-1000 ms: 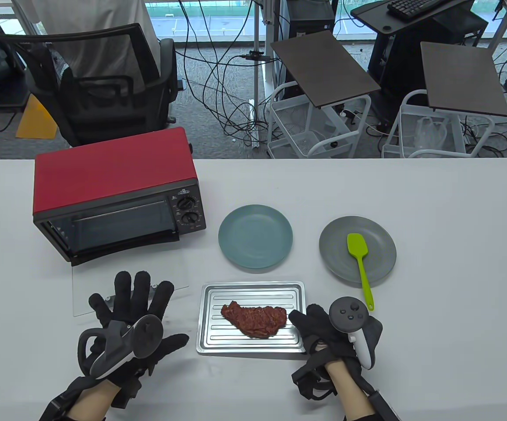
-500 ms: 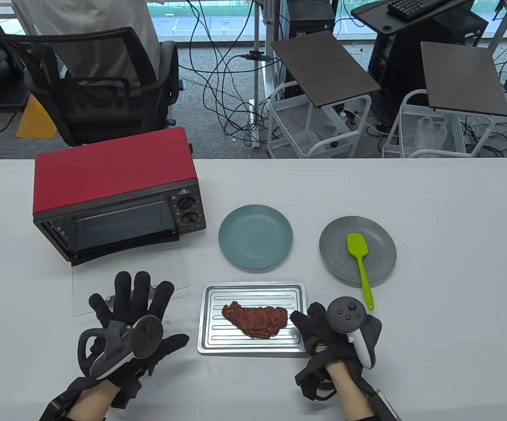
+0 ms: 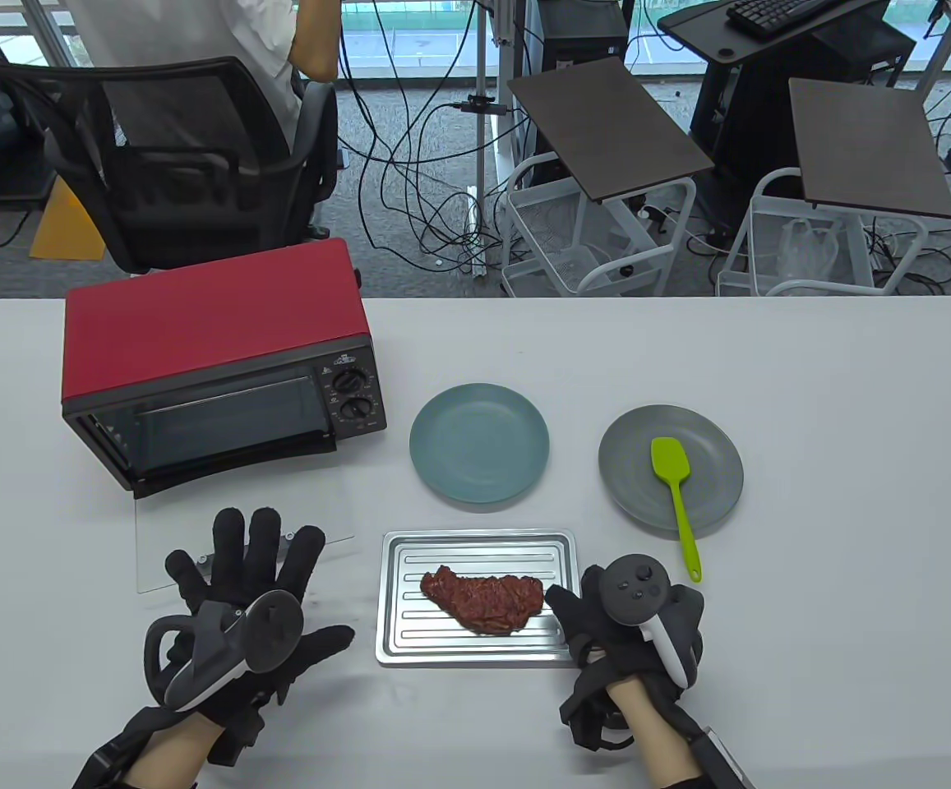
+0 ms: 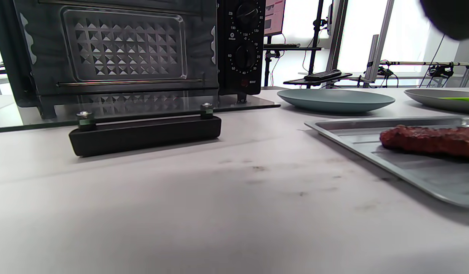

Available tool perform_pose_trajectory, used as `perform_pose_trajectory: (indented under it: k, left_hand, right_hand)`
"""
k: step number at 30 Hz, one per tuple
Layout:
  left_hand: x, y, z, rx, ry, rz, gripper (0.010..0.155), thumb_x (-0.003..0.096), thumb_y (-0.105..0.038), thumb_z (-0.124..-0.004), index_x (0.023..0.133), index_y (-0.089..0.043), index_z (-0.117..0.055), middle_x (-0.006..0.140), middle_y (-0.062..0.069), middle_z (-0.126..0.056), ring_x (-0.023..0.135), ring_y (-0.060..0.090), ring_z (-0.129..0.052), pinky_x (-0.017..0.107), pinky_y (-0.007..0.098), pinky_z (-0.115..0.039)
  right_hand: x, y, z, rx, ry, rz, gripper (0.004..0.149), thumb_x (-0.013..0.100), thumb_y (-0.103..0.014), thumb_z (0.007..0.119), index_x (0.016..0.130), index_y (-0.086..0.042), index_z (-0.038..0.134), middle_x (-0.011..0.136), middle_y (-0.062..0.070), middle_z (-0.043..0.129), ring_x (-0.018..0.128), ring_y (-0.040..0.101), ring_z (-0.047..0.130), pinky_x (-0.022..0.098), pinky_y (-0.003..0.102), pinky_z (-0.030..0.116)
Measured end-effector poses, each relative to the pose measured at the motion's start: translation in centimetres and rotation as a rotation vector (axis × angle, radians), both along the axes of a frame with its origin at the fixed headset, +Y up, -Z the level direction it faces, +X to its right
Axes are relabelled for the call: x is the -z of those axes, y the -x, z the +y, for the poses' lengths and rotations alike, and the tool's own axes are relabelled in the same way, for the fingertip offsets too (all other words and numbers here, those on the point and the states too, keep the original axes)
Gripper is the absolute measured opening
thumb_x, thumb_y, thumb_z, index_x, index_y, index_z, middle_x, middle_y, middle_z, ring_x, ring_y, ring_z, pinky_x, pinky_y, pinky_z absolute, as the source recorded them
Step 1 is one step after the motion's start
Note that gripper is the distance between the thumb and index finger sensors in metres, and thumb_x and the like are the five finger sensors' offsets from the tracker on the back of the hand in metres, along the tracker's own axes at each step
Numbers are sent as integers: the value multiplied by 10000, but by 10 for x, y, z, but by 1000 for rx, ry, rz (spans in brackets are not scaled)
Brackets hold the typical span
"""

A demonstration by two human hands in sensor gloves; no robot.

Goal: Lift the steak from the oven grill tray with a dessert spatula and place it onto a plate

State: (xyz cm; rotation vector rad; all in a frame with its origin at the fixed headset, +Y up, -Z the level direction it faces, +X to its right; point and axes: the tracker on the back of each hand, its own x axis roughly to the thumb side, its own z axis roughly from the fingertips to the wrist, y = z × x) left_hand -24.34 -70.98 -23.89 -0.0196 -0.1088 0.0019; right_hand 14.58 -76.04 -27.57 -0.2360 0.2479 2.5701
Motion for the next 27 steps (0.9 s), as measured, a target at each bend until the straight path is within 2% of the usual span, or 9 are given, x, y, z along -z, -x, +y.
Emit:
perform_pose_trajectory:
  k: [7,12,16,20,23,27]
  left_hand:
    - [-2,1,2,-15,-8,-6,1096,327,-908,-701,988,-484,63,1137,-26,139,1100,393,135,660,827,-114]
    - [-4,2,4,-28,-16,-10,1095,328,-908,-700,988,-483,64,1137,-27,138,1100,394,134,659,827,-115]
    - [-4,2,4,-33,-18,-16,1094,329,-908,-699,989,-482,63,1137,-26,137,1101,393,134,660,826,-116]
    - [-4,2,4,-31,-14,-14,1094,330,-908,-699,989,-483,64,1137,-25,139,1101,394,134,660,826,-115]
    - [-4,2,4,-32,-10,-12,1094,328,-908,-699,988,-483,63,1137,-26,138,1100,395,134,659,827,-115]
    - [-4,2,4,-32,-6,-8,1095,328,-909,-698,988,-483,65,1137,-27,139,1101,394,135,660,827,-114]
  right_hand:
    - [4,-1,7,-80,22,20,711,518,-531,744,992,-18,612,773,170,866,445,342,987,345,510,840]
    - [16,-23,42,-53,-46,-33,747,512,-563,731,996,-4,625,772,223,876,458,377,983,355,528,834]
    - [26,-50,76,-146,-141,-124,754,511,-570,727,998,-4,625,774,228,877,461,384,982,358,530,833]
    - [35,-72,96,-254,-186,-204,755,510,-573,728,999,-6,625,777,225,876,464,383,983,360,531,833]
    - [41,-83,98,-287,-182,-249,757,508,-576,732,998,-9,628,778,222,878,467,382,982,362,531,833]
    - [50,-91,85,-316,-132,-284,756,505,-575,742,997,-11,632,776,220,881,467,382,983,362,530,834]
